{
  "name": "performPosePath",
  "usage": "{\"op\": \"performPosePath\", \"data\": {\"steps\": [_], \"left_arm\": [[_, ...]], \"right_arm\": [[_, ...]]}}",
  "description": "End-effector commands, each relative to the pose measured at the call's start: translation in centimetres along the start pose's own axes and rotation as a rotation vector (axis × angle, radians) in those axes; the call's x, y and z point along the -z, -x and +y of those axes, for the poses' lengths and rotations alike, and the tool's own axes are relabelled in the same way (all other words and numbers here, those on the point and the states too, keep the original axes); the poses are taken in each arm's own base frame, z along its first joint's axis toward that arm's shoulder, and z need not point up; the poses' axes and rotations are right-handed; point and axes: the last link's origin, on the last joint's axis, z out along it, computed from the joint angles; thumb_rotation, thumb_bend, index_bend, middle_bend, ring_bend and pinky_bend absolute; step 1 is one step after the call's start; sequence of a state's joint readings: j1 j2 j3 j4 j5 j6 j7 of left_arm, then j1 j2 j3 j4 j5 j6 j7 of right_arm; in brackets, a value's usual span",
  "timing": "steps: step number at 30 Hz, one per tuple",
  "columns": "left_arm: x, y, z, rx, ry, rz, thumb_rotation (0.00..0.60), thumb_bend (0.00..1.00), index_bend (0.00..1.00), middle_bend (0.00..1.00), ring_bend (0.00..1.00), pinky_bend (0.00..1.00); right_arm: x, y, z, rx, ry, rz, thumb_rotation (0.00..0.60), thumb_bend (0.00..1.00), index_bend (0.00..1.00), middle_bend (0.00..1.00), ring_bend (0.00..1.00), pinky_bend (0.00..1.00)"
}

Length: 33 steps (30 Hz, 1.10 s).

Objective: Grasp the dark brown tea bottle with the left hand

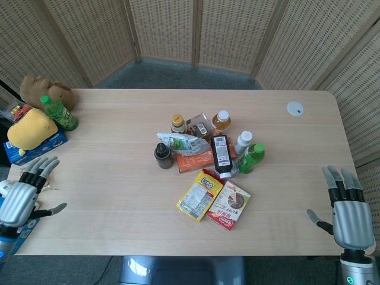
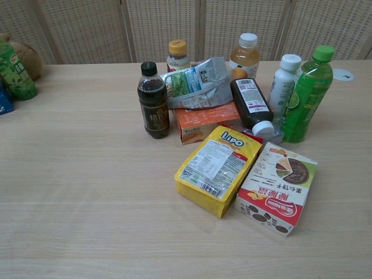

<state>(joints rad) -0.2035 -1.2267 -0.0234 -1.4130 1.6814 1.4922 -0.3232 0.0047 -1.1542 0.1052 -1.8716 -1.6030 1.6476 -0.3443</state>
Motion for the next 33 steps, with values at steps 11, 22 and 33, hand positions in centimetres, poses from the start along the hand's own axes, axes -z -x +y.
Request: {"op": "performPosePath", "data": {"steps": [11,22,33], "left_arm": [[-10.8,7.1,5.0,0.194,-0.028,-0.1,0.6,0.0,0.0,0.0,0.0,0.0],[-14.7,12.4,8.3,0.278,-0.081,-0.134,0.6,0.0,0.0,0.0,0.0,0.0],[-17.1,14.9,12.0,0.306,-0.05,-0.148,0.6,0.0,0.0,0.0,0.0,0.0]], "right_arm": [[0.1,-0.3,0.0,-0.014,-0.003,-0.002,0.6,0.0,0.0,0.0,0.0,0.0],[0.1,-0.1,-0.1,-0.02,-0.008,-0.02,0.6,0.0,0.0,0.0,0.0,0.0],[0.0,0.0,0.1,-0.024,-0.003,-0.033,0.6,0.0,0.0,0.0,0.0,0.0]]}}
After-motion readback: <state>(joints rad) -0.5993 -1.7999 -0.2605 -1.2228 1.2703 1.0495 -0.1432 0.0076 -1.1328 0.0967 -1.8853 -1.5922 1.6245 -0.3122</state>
